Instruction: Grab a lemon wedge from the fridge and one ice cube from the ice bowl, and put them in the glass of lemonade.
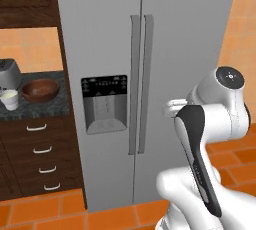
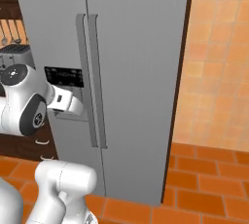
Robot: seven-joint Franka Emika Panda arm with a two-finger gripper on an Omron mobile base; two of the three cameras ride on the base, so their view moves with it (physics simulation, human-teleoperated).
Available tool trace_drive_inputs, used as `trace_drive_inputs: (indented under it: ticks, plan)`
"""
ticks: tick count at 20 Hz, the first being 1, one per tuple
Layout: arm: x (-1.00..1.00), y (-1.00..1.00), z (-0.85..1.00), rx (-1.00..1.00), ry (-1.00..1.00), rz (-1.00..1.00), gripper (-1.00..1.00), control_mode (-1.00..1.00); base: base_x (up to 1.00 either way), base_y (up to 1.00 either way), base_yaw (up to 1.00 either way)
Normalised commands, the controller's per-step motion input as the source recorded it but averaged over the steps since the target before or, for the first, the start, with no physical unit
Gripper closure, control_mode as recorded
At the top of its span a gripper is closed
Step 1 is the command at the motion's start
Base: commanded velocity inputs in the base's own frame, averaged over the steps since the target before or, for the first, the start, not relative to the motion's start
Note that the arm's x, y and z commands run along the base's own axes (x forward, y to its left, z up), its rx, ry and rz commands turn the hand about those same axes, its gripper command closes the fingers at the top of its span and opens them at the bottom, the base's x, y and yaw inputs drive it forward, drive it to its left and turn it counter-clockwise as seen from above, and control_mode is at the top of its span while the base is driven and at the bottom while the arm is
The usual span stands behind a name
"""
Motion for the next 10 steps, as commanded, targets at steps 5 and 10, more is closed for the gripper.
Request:
trace_drive_inputs:
  ticks: [5,10]
  plan:
    - [0.00,0.00,0.00,0.00,0.00,0.00,-1.00,1.00,-0.63,0.00,-0.04]
    - [0.00,0.00,0.00,0.00,0.00,0.00,-1.00,1.00,-0.56,0.01,-0.02]
